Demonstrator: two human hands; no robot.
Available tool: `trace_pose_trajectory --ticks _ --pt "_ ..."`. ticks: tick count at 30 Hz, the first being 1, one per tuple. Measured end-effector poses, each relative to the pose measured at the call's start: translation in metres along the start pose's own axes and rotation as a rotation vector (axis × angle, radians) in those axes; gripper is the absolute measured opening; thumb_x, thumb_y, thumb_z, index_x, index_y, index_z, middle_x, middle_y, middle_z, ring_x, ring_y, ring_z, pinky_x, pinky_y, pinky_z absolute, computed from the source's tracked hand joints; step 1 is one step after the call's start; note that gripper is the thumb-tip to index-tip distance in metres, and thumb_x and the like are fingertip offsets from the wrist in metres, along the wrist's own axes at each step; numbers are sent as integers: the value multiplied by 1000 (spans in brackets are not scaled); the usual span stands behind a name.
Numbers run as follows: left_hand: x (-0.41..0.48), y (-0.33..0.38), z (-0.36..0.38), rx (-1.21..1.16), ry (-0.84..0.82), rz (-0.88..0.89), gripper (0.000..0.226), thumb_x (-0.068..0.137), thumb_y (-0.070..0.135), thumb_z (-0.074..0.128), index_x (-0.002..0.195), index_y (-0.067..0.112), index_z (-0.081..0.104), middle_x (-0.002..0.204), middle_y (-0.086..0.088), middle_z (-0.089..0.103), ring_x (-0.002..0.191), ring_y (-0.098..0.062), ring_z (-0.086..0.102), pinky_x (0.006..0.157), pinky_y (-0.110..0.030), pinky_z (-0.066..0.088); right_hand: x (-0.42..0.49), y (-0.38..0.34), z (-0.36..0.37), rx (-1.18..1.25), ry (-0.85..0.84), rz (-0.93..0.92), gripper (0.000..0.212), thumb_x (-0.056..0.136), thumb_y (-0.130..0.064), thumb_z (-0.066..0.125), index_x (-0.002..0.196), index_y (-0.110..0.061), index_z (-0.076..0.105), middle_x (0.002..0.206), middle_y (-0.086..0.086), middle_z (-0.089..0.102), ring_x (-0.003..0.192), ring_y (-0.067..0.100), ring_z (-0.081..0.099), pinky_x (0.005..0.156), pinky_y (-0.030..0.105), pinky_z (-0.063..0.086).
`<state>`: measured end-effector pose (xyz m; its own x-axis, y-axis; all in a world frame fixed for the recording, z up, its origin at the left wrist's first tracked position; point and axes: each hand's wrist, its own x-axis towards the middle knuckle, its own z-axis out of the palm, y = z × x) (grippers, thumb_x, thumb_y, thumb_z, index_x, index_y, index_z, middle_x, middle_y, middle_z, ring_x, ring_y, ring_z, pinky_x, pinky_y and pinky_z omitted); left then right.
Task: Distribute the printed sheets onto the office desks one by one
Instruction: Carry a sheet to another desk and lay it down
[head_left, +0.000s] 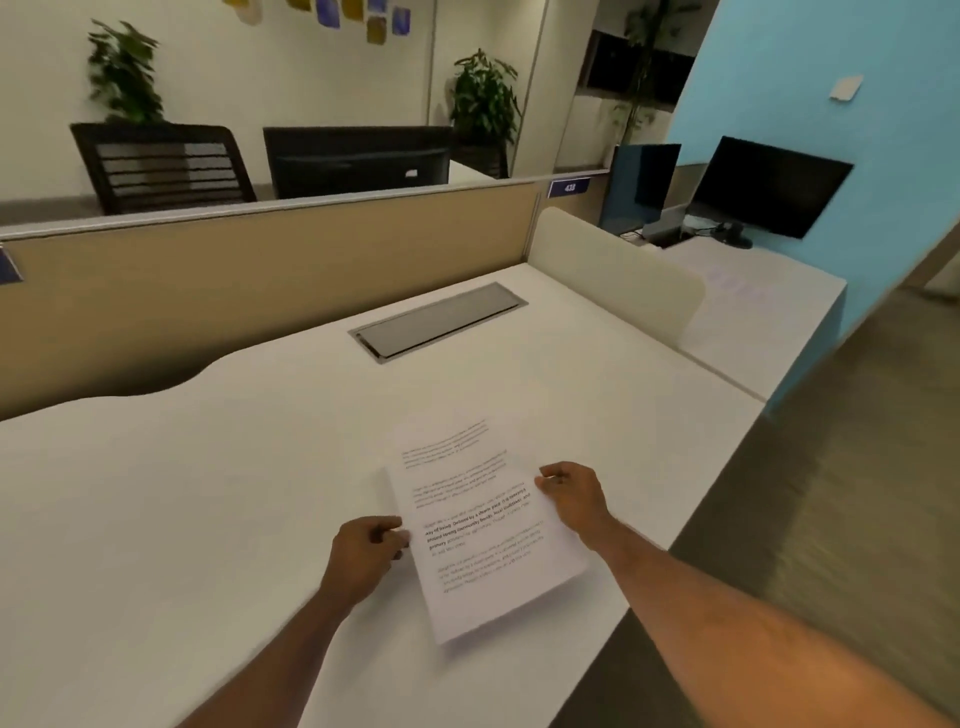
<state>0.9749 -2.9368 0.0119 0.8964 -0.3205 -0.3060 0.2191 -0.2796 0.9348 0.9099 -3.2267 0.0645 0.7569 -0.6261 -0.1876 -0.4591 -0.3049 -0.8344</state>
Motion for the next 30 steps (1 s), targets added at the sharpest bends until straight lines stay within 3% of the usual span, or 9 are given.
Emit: trace_pose_trajectory --ticks 3,6,9,12,18,24,27,30 --pt "12 -3 4 164 69 -2 29 85 16 72 113 9 68 82 -2 74 73 -11 66 71 -23 49 36 -4 9 -33 -49 -17 20 87 -10 71 106 -4 72 98 7 69 93 23 63 88 37 51" --pt "21 -7 12 422 98 80 45 85 29 72 127 13 62 111 0 68 93 -10 62 85 -22 44 72 -6 17 -44 -86 -39 18 87 -11 71 104 -6 73 101 5 69 97 23 64 92 38 51" --pt "34 -11 29 784 61 206 65 87 51 64 144 26 45 151 2 41 134 -19 42 108 -33 34 107 -6 22 -59 -127 -55 17 87 -12 71 104 -8 73 95 1 67 94 21 63 84 29 47" --pt "53 -10 53 937 53 166 81 85 69 49 153 34 24 164 8 13 151 -18 14 119 -42 17 139 -1 23 -78 -175 -74 18 87 -13 71 104 -8 73 93 0 67 91 20 62 83 28 44" --pt "75 -11 91 1045 72 45 90 83 78 37 156 34 9 165 8 -10 152 -20 -9 121 -51 -2 187 13 20 -123 -270 -106 19 86 -13 71 105 -8 72 100 7 73 96 23 65 84 30 47" --pt "78 -14 104 1086 118 -9 94 79 84 31 156 36 8 164 8 -13 152 -21 -14 121 -53 -4 201 32 11 -214 -339 -229 21 87 -15 70 108 -10 68 88 4 68 90 25 65 78 26 43" --pt "79 -13 110 1064 138 -34 96 76 86 32 155 37 9 164 7 -13 152 -23 -15 120 -54 -5 199 43 7 -398 -335 -461 37 89 -23 69 124 -12 62 118 5 64 114 25 56 97 34 42" --pt "80 -11 112 1059 133 -53 96 75 87 33 155 39 9 165 7 -12 151 -23 -15 120 -55 -6 197 51 6 -623 -440 -587 53 92 -41 60 140 -21 49 152 1 42 141 21 35 113 37 27"
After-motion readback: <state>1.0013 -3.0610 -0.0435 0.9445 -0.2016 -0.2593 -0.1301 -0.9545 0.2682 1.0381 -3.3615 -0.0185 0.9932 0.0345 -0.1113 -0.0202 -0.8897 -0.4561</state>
